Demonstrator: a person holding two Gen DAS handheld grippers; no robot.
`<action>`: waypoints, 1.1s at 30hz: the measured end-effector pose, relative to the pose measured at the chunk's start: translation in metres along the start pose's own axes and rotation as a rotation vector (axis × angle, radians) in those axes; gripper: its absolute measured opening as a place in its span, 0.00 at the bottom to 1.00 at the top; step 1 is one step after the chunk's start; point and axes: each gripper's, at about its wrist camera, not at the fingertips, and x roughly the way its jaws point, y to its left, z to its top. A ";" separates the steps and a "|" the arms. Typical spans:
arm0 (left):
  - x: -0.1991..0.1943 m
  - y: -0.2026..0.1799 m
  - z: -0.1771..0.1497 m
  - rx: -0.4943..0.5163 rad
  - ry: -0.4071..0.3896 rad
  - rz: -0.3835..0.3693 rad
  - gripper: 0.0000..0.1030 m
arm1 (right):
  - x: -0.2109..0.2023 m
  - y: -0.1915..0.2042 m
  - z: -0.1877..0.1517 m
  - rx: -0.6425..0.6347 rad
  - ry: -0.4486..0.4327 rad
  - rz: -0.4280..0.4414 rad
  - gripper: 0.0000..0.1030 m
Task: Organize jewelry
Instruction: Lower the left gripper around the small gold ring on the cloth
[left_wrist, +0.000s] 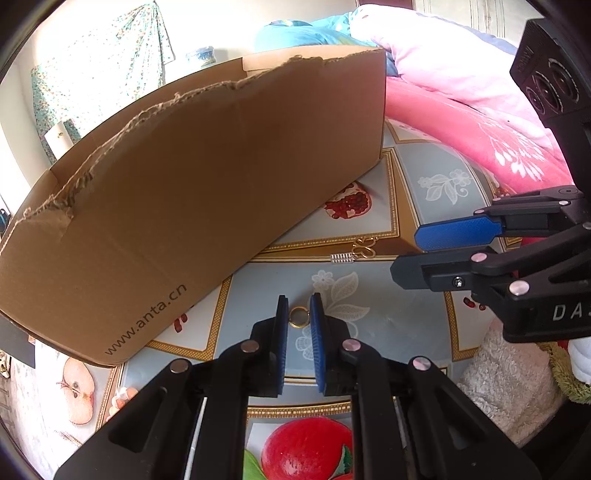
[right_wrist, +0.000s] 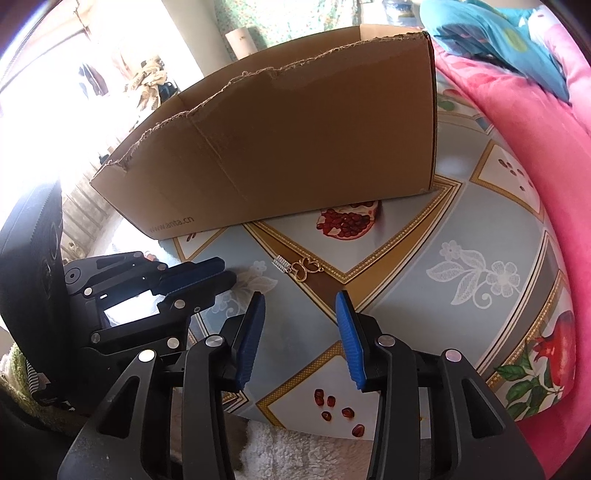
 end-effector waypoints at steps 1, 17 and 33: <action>0.000 0.000 0.000 0.000 0.001 0.002 0.11 | -0.003 -0.003 -0.001 0.001 -0.001 0.002 0.38; 0.001 -0.002 0.000 -0.002 0.004 0.015 0.11 | -0.014 -0.010 -0.004 0.018 -0.001 0.017 0.41; 0.000 -0.001 -0.001 -0.005 0.003 0.018 0.11 | -0.007 -0.006 -0.003 0.017 0.005 0.014 0.41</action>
